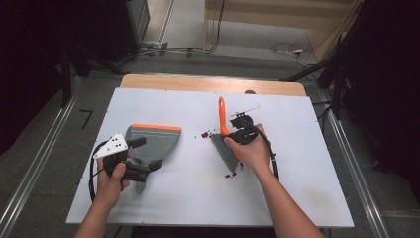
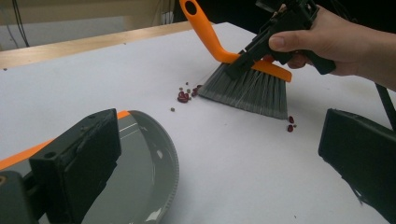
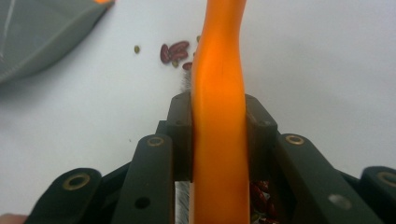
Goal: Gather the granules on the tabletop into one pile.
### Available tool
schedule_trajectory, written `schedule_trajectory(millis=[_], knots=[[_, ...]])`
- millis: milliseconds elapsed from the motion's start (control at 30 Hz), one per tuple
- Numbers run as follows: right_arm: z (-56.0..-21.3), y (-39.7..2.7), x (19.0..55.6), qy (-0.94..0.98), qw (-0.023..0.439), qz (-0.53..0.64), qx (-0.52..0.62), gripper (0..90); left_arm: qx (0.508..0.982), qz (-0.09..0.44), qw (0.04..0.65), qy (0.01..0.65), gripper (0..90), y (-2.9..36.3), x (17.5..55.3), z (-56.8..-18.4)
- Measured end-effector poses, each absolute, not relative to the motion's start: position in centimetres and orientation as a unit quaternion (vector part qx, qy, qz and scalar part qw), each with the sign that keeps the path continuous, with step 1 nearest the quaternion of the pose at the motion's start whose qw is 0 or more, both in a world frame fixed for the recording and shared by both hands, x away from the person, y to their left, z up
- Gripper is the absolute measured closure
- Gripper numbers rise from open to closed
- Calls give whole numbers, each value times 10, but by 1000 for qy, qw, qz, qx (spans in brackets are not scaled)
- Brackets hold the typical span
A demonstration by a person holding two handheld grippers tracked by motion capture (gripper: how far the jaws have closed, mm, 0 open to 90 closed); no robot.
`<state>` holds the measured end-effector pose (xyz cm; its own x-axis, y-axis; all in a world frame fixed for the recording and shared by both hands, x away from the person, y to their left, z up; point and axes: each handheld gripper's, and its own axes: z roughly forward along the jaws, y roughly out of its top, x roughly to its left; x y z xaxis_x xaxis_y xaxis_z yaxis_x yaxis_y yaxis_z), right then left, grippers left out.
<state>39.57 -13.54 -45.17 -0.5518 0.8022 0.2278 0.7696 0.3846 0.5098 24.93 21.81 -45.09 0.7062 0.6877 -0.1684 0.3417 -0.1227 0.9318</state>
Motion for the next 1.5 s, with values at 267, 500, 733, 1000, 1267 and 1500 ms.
schedule_trajectory(millis=[267,500,733,1000,1267,1500], knots=[[-423,-106,388,822,37,335,458,688,734,154,562,350,0,217,250,-451],[-438,-57,401,816,12,326,478,688,731,156,564,351,0,220,250,-451],[-460,-57,419,801,29,298,518,679,731,156,563,352,0,221,249,-451],[-461,-95,420,777,66,290,555,673,732,155,563,351,0,220,248,-450],[-462,-119,417,761,79,290,574,670,735,154,561,349,0,218,248,-451],[-463,-136,415,750,84,291,588,668,733,156,562,350,0,220,248,-451]])
